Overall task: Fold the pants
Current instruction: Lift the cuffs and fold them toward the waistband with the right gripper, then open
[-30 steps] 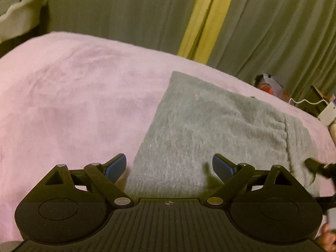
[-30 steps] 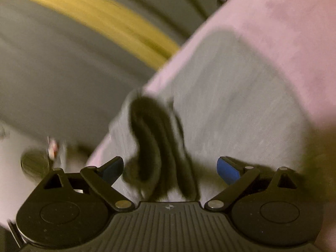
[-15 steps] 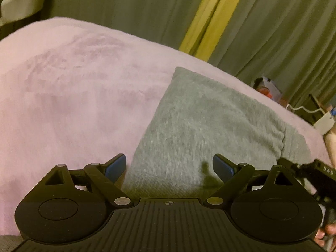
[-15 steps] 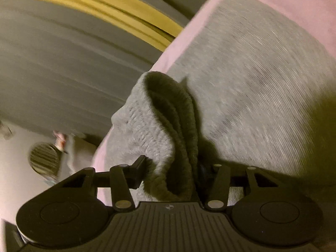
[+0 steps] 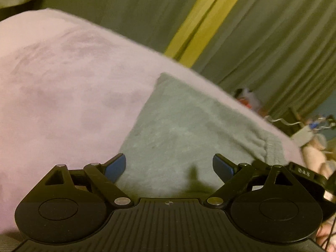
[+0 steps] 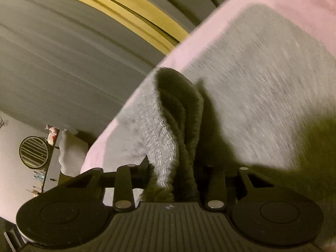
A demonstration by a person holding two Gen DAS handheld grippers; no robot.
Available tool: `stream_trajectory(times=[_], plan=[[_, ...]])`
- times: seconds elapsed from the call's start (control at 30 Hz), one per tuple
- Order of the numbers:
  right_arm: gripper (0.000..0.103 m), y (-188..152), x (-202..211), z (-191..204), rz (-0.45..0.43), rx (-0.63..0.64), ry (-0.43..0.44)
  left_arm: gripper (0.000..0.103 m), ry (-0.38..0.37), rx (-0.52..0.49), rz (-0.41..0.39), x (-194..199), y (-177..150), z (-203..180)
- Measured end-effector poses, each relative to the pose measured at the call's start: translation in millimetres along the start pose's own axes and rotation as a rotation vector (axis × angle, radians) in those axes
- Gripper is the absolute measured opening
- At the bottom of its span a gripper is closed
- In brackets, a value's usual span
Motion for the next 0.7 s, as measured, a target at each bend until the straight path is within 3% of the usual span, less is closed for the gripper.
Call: stream_trajectory(times=[0.23, 0.43, 0.5, 0.57, 0.7], plan=[[0.034, 14, 22, 75, -0.063, 0.053, 0.113, 0.096, -0.232, -0.083, -0.086, 24, 2, -30], [0.034, 39, 54, 93, -0.108, 0.024, 0.170, 0.098, -0.432, -0.146, -0.026, 31, -10, -57], [0.034, 45, 62, 89, -0.132, 0.012, 0.165, 0.098, -0.409, -0.235, 0.011, 26, -18, -68], [0.034, 51, 68, 83, -0.150, -0.008, 0.161, 0.098, -0.340, -0.308, 0.078, 14, -28, -74], [0.034, 63, 85, 59, -0.180, -0.038, 0.147, 0.098, -0.220, -0.302, 0.168, -8, -34, -66]])
Point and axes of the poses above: each gripper's, at about its wrist camera, not at the fingertips, and x roughly against the way its jaws point, z to its left, y to its top, the point moved 8 cm from there along -x, roughly the way its jaws point, and after that the axes turned 11 degrees about -x, right-handed, at the moved point
